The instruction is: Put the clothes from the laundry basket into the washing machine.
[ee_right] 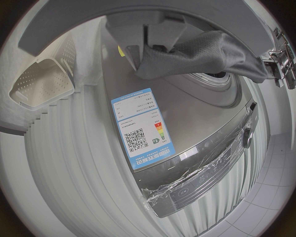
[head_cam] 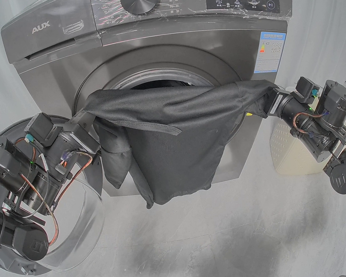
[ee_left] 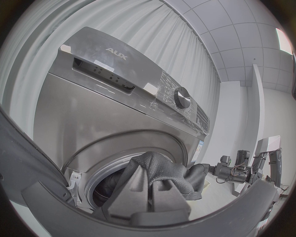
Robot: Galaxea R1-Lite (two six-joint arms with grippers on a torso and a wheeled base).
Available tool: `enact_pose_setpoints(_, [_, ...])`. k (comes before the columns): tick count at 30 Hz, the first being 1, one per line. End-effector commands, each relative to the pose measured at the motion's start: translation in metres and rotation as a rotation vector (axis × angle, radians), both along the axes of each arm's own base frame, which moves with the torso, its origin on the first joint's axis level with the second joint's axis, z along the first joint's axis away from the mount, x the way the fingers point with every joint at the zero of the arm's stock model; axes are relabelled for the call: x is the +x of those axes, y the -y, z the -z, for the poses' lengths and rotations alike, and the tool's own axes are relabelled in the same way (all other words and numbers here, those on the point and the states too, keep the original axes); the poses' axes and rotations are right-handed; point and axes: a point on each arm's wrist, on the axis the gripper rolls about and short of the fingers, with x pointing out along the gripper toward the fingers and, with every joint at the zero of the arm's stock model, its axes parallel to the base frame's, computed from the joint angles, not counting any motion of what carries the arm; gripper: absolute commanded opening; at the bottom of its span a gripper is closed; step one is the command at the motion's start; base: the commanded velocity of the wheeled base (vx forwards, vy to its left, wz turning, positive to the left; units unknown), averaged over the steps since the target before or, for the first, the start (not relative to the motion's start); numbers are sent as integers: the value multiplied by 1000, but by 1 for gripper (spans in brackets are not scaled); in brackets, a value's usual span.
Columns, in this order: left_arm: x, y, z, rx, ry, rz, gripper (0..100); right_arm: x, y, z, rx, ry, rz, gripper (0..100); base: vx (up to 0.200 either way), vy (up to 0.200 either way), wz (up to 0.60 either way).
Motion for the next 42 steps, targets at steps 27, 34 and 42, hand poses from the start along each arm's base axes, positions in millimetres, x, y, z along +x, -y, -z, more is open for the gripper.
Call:
enact_pose_setpoints(27, [-16,48,8,6,-24,140,0,-31,-25,52,-107,-108,-225,0,0,0,0])
enact_pose_setpoints(34, [-13,60,11,4,-29,137,0,-49,-44,100,-204,-241,-307,100,0,0,0])
enact_pose_setpoints(42, [-8,63,-2,-16,22,130,0,-93,-51,132,-335,-368,-432,100,0,0,0])
